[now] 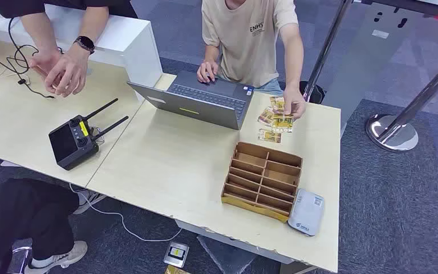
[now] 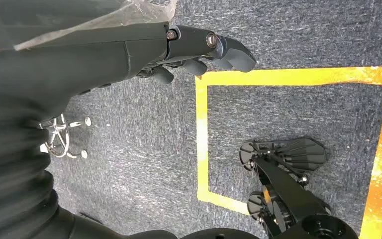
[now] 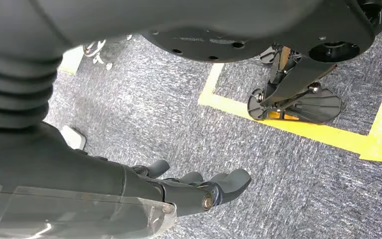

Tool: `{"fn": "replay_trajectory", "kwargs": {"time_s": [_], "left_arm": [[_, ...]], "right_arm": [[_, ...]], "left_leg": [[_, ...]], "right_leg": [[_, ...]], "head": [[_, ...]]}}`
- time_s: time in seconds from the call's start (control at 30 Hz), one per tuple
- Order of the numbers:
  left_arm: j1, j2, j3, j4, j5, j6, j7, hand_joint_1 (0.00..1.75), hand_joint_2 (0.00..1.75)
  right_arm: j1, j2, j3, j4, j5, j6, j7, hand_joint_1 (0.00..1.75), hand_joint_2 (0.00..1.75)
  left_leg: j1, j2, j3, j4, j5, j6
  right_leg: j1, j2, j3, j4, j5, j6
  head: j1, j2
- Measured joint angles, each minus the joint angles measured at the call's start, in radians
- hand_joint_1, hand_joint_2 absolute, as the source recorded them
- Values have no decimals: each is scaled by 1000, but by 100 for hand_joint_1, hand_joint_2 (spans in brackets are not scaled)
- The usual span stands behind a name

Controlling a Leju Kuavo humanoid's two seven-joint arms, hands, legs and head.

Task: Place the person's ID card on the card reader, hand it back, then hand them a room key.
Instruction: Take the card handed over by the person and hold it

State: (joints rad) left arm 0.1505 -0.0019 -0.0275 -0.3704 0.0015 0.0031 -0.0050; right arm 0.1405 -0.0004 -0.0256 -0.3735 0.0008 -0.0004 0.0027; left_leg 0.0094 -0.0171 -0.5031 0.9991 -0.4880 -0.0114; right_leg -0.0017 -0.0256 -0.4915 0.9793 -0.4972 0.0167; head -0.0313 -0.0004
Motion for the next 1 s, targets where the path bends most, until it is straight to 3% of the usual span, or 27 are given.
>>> {"fn": "replay_trajectory", "kwargs": {"time_s": [0.17, 0.4, 0.43, 0.53, 0.57, 1.0], "left_arm": [[-4, 0, -3, 0, 13, 7, 2, 0, 175], [-37, -1, -61, 1, 114, 68, 33, 0, 175], [-42, -1, -71, 2, 131, 79, 38, 0, 175], [-58, -2, -104, 5, 184, 113, 52, 0, 44], [-63, -2, -117, 6, 202, 124, 57, 0, 0], [-134, 2, -304, 41, 409, 257, 106, 0, 0]], "right_arm": [[-3, 0, 6, 0, -17, -3, 0, 0, 175], [-32, -6, 67, 3, -152, -40, 9, 0, 175], [-37, -7, 74, 4, -177, -47, 10, 0, 131], [-51, -12, 99, 8, -251, -69, 14, 0, 0], [-56, -14, 108, 10, -276, -76, 15, 0, 0], [-123, -53, 212, 49, -606, -171, 7, 0, 0]], "left_leg": [[0, 0, 0, 0, 0, 0], [0, 0, 0, 0, 0, 0], [0, 0, 1, 0, 0, 0], [0, 0, 1, 0, 0, 0], [0, 0, 1, 0, 0, 0], [0, 0, 1, 0, 0, 0]], "right_leg": [[0, 0, 0, 0, 0, 0], [0, 0, 1, 0, 1, 0], [0, 0, 1, 0, 1, 0], [0, 0, 1, 0, 1, 0], [0, 0, 1, 0, 1, 0], [0, 0, 1, 0, 1, 0]], "head": [[0, 0], [0, 0], [0, 0], [0, 0], [0, 0], [0, 0]]}}
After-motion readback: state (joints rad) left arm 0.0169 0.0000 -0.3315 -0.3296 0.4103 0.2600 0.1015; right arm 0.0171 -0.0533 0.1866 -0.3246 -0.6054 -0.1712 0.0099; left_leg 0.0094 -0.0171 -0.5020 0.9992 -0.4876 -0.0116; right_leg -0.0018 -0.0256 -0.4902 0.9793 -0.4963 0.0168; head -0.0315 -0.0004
